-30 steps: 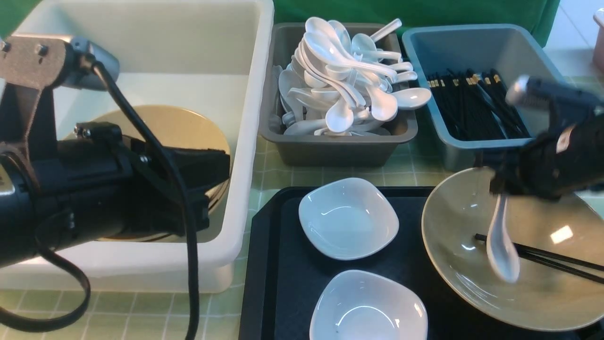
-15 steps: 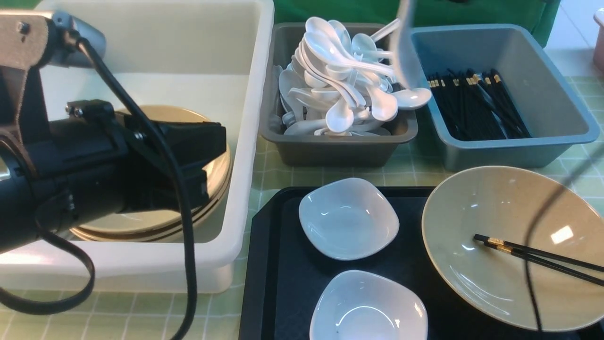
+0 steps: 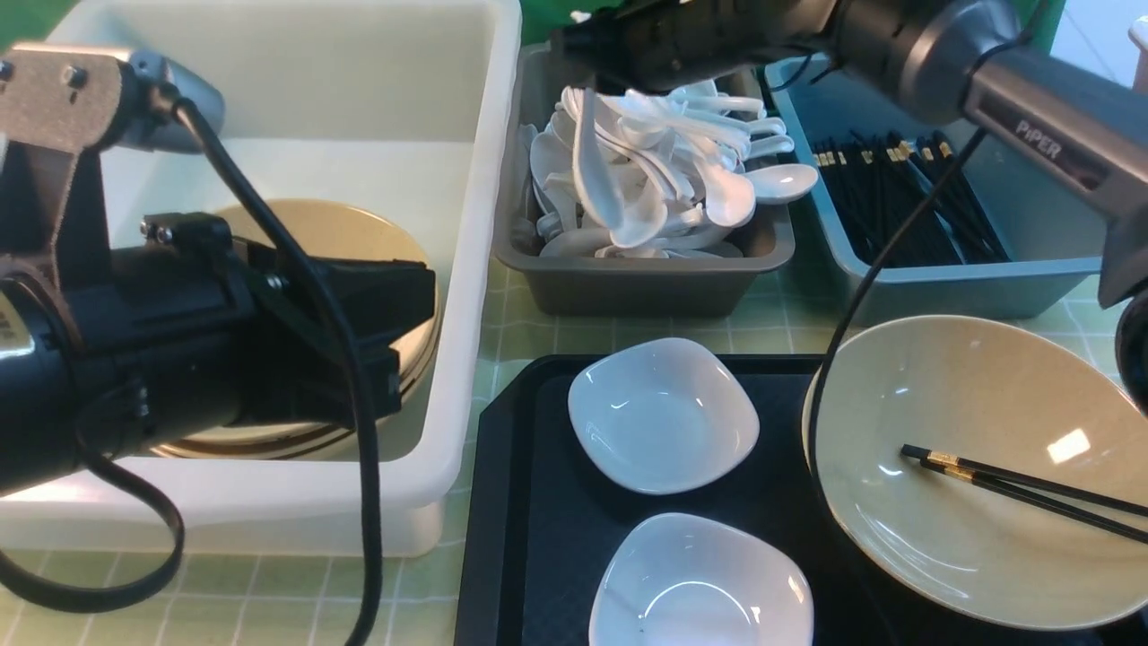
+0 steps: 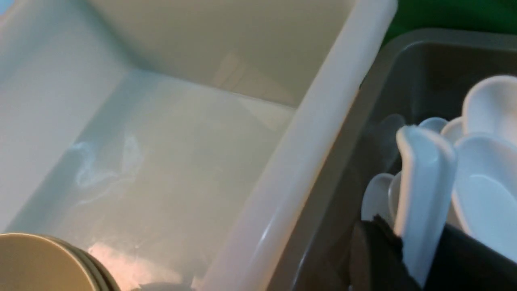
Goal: On green table put chopsticks spoon bowls plates into blue grey white boxes.
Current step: 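Place the white spoon into the bin of spoons with the right gripper, then move the grippers toward the tableware on the black tray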
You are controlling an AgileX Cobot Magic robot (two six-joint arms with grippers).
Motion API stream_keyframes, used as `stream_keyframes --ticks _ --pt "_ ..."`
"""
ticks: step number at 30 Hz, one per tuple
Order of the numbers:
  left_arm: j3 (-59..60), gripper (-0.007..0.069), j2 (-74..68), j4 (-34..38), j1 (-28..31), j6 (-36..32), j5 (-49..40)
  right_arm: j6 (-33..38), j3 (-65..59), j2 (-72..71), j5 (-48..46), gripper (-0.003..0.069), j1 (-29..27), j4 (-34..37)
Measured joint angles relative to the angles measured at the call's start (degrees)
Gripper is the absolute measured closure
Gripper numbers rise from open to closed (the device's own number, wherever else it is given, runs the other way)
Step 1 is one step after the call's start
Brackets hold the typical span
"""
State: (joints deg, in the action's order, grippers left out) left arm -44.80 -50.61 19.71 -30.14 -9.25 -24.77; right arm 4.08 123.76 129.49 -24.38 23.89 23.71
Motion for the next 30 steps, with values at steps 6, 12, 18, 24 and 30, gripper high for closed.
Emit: stream_keyframes --ticks 6,12,18,24,30 --pt "0.0 0.0627 0.0 0.0 0.0 0.0 -1.1 0.2 0.2 0.6 1.4 0.0505 0.1 0.1" --pt "0.0 0.0627 0.0 0.0 0.0 0.0 -1.9 2.3 0.2 0.4 2.4 0.0384 0.1 0.1" --pt "0.0 0.0627 0.0 0.0 0.0 0.0 -2.2 8.7 0.2 -3.7 -1.9 0.0237 -0.1 -3.0" --pt "0.0 0.0627 0.0 0.0 0.0 0.0 -2.7 10.8 0.2 -14.1 -17.7 0.022 -3.5 -13.3" --pt "0.0 0.0627 0.0 0.8 0.0 0.0 -2.6 19.1 -9.8 -27.0 -26.6 0.0219 -7.8 -16.5"
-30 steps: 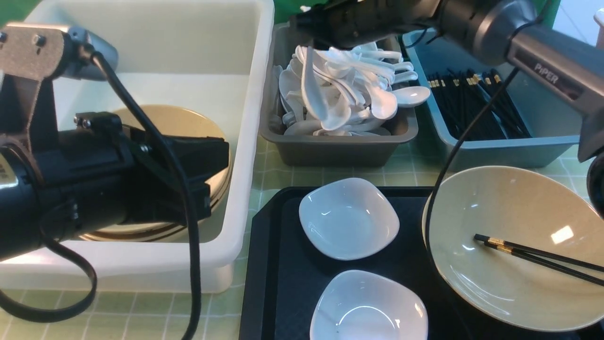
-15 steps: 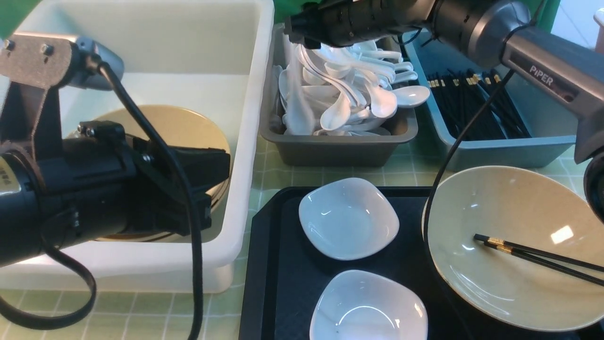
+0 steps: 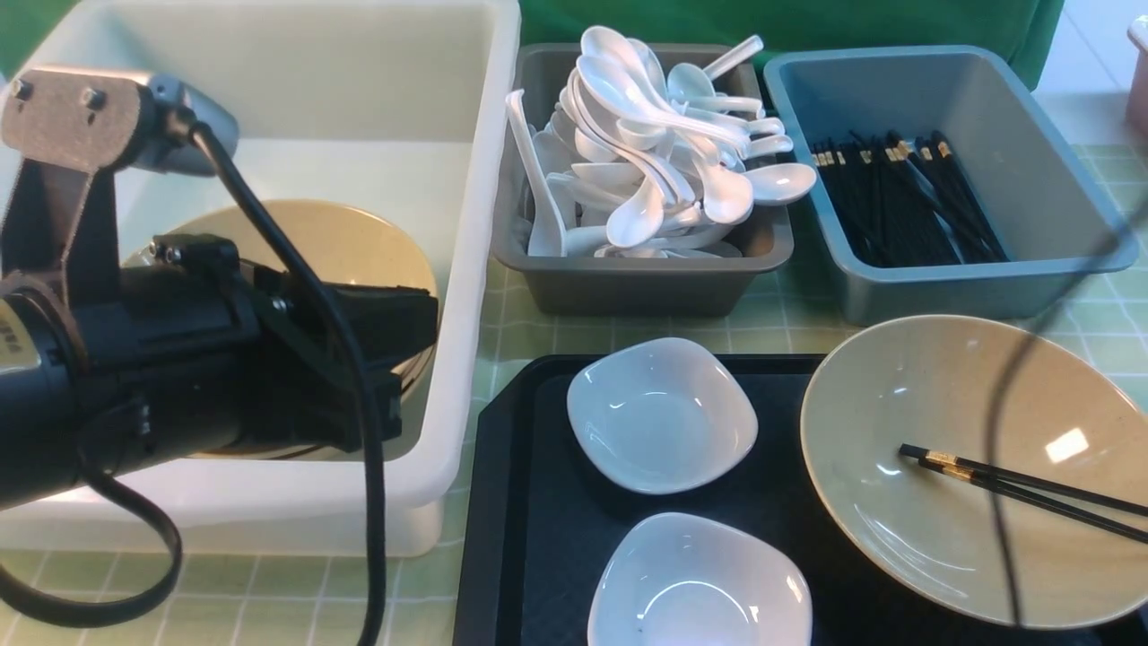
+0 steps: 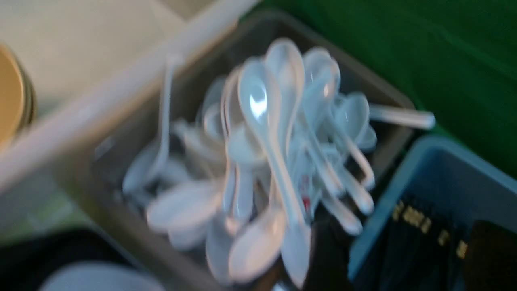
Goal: On green table put chopsticks spoon bowls plates into blue grey white boxes.
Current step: 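Move the grippers toward the tableware on the black tray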
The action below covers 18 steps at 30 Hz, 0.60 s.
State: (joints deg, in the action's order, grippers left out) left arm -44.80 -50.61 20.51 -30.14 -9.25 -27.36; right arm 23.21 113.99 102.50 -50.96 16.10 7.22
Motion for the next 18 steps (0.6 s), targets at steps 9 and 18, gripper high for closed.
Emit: stream_keyframes --ticks 9,18 --pt "0.0 0.0627 0.0 2.4 0.0 -0.1 1.1 5.8 -26.3 -6.8 -16.0 0.0219 0.0 -4.8" --pt "0.0 0.0627 0.0 2.4 0.0 -0.1 1.3 -1.3 -37.2 -6.9 -16.1 0.0215 0.0 -13.2"
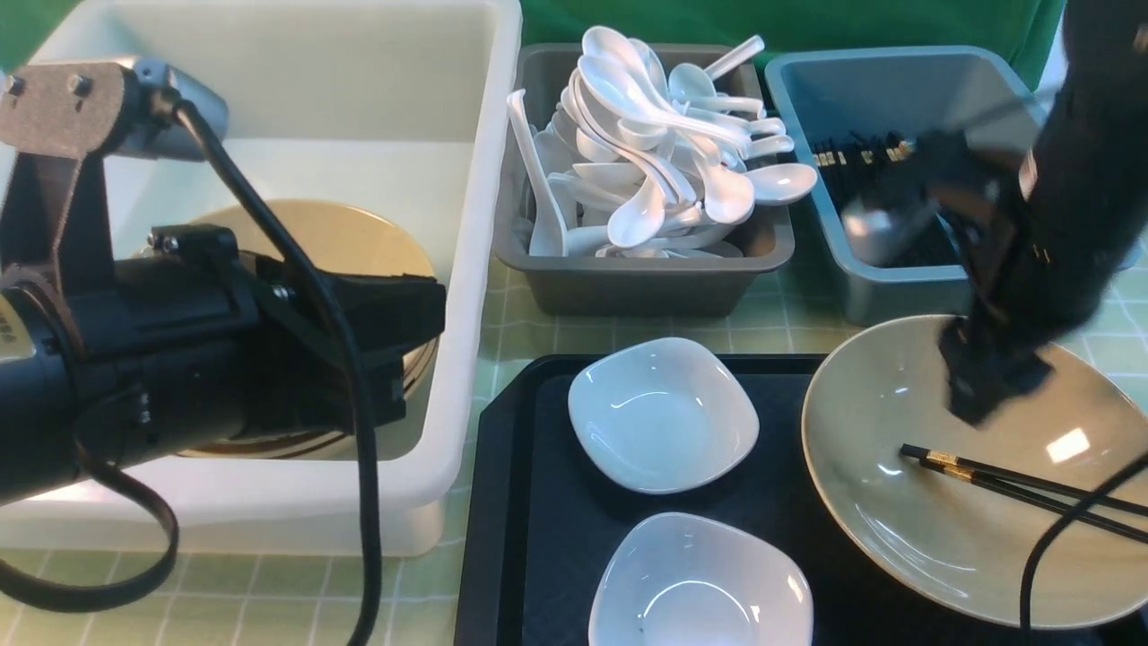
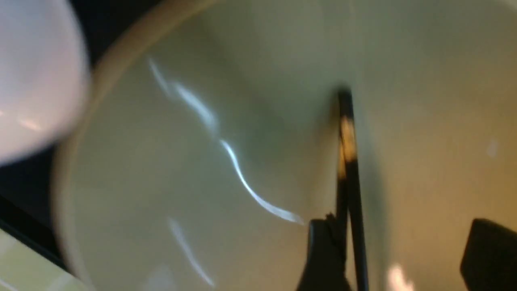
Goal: On green table put chopsticks spoon bowls plates into blue grey white boxes.
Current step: 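Move the grippers toward the tableware on the black tray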
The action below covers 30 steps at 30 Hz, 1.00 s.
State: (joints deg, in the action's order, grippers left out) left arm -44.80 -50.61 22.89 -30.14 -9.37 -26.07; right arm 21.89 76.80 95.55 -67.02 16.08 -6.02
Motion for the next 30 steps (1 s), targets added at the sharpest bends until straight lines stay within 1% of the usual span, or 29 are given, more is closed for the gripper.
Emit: stream_keyframes --ticks 3,11,17,19,20,22,24,25,26,28,30 --pt "0.0 0.0627 0.0 0.0 0.0 0.0 -0.2 -2.5 -4.3 0.0 0.0 0.0204 0.0 -3.0" --pt "0.0 0.0627 0.0 0.0 0.0 0.0 -0.4 -4.7 -6.2 2.0 0.0 0.0172 0.0 -3.0" --pt "0.0 0.0627 0.0 0.0 0.0 0.0 -1.3 -5.4 -6.2 7.3 0.0 0.0172 0.0 -3.0" --pt "0.0 0.0627 0.0 0.0 0.0 -0.1 -1.5 -5.5 -6.2 8.9 0.0 0.0186 0.0 -3.0" --pt "0.0 0.0627 0.0 0.0 0.0 -0.1 -1.6 -5.5 -6.2 9.6 0.0 0.0205 0.0 -3.1" --pt "0.0 0.0627 0.0 0.0 0.0 -0.1 -1.9 -5.5 -6.2 10.2 0.0 0.03 0.0 -3.1" --pt "0.0 0.0627 0.0 0.0 0.0 -0.1 -2.0 -5.7 -5.8 10.3 0.0 0.0413 0.0 -3.1" --pt "0.0 0.0627 0.0 0.0 0.0 -0.1 -2.0 -6.0 -5.3 10.3 0.0 0.0485 0.0 -3.1" --pt "0.0 0.0627 0.0 0.0 0.0 -0.1 -2.0 -6.0 -5.2 10.3 0.0 0.0499 0.0 -3.1" --pt "0.0 0.0627 0.0 0.0 0.0 -0.1 -2.0 -6.8 -3.3 10.3 0.0 0.0582 0.0 -3.1" --pt "0.0 0.0627 0.0 0.0 0.0 -0.1 -2.0 -6.9 -1.4 10.3 0.0 0.0586 0.0 -3.1"
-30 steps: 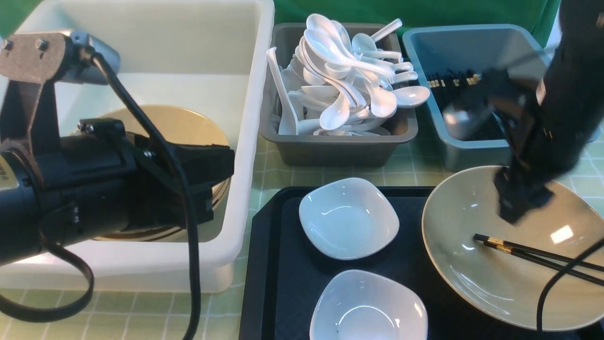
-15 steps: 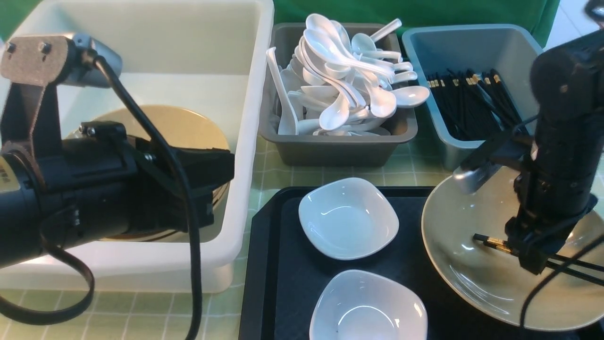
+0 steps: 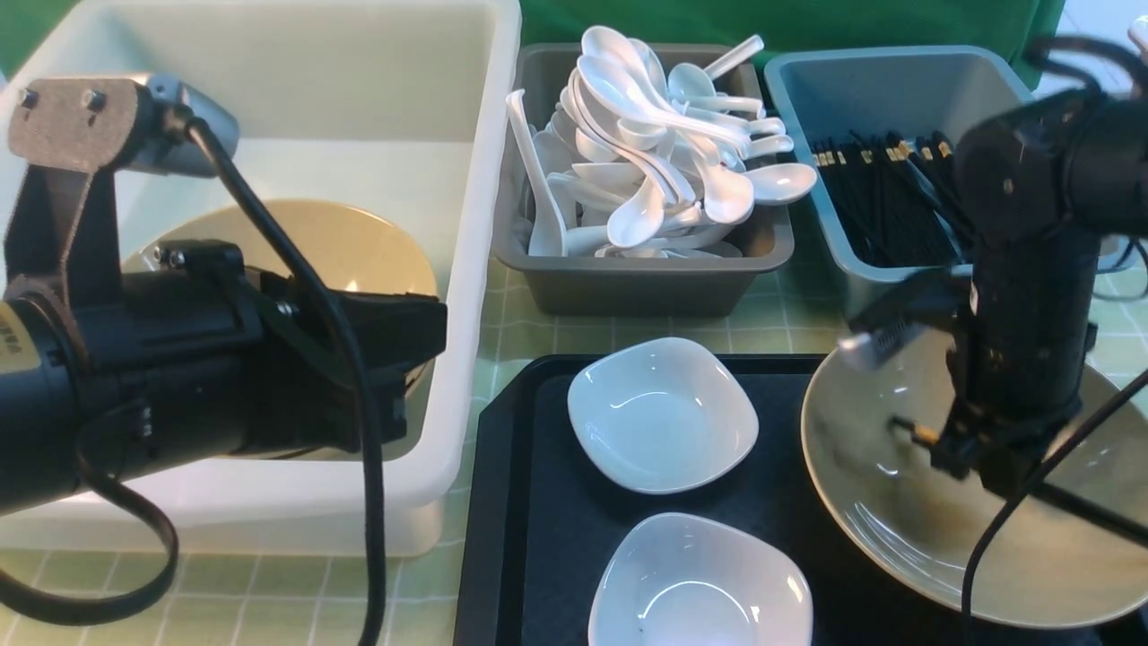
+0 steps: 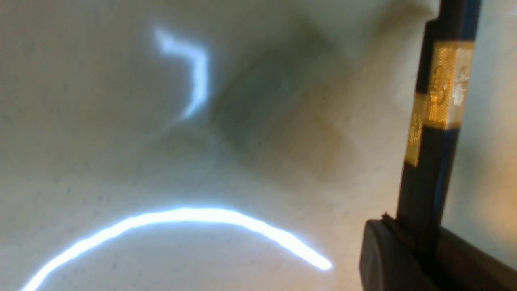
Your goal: On green table put chopsticks spoon bowls plates into blue grey white boxes.
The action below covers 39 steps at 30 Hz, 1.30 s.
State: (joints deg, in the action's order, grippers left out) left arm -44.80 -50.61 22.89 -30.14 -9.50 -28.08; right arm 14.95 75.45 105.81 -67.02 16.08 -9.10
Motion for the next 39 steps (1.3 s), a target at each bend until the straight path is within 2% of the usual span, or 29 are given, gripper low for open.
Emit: stream_keyframes --ticks 5,9,14,19,22,24,31,39 --pt "0.0 0.0627 0.0 0.0 0.0 0.0 0.1 -0.3 6.0 0.0 0.0 0.0586 -0.2 1.5" --pt "0.0 0.0627 0.0 0.0 0.0 0.0 0.6 0.0 16.2 0.0 0.0 0.0586 -2.5 9.9" --pt "0.0 0.0627 -0.1 0.0 0.0 -0.1 1.8 -0.1 26.5 1.1 0.0 0.0586 -6.1 15.6" --pt "0.0 0.0627 -1.4 0.0 0.0 -0.1 3.6 -4.4 42.0 7.2 0.6 0.0586 -11.2 22.7" --pt "0.0 0.0627 -2.0 0.0 0.0 -0.1 4.3 -7.0 47.6 11.2 3.9 0.0586 -13.0 24.5" --pt "0.0 0.0627 -2.3 0.1 0.0 -0.1 4.7 -10.0 52.2 16.0 10.4 0.0586 -14.9 25.2" --pt "0.0 0.0627 -2.3 0.3 0.0 -0.1 5.1 -12.3 55.3 26.6 21.0 0.0586 -18.0 26.7" --pt "0.0 0.0627 -2.3 0.7 0.0 -0.1 5.5 -14.9 55.3 31.7 21.4 0.0553 -18.4 26.9"
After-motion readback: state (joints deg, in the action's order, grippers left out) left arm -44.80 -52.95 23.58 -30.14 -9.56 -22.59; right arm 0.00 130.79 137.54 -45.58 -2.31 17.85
